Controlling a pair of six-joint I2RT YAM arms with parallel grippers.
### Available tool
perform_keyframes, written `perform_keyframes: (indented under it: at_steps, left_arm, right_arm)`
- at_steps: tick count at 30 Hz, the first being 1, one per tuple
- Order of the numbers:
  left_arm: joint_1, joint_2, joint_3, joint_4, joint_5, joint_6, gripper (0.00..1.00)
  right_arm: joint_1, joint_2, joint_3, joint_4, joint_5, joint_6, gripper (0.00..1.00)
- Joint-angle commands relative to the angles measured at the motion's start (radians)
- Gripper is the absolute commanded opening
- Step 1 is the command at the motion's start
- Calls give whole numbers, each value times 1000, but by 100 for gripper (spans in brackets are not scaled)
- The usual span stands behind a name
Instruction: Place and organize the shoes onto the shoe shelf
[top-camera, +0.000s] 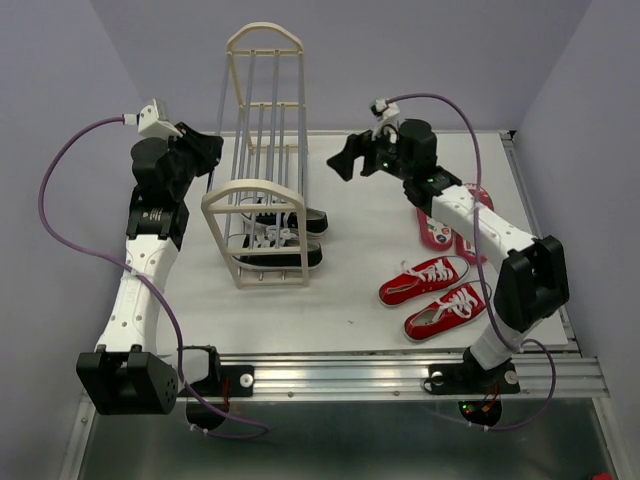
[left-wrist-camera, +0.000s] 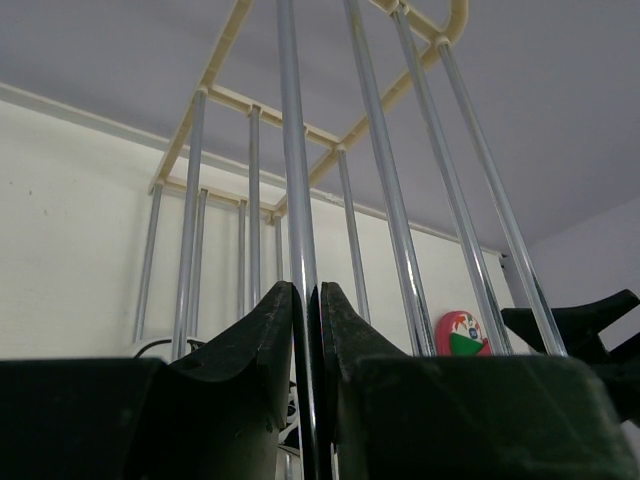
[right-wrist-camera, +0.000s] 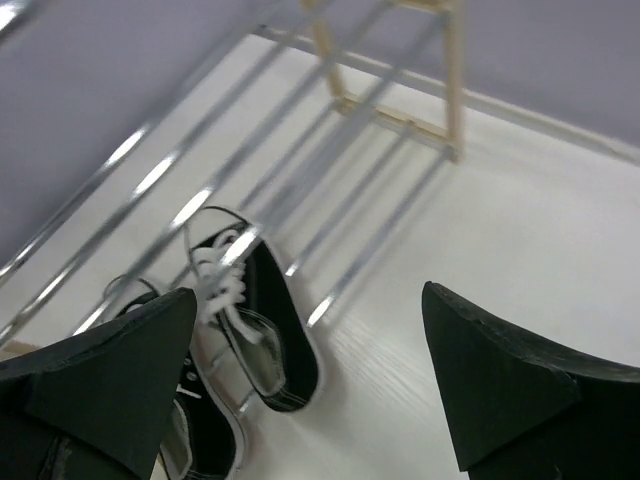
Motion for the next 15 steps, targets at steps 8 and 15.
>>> perform_keyframes:
  at_steps: [8, 15]
  left_arm:
    - [-16, 27, -40, -57, 37, 80, 15]
    - [-16, 21, -40, -57, 35, 83, 15]
  right_arm:
    - [-158, -104, -198, -247, 165, 130, 100]
    - [-71, 16, -200, -282, 197, 23, 100]
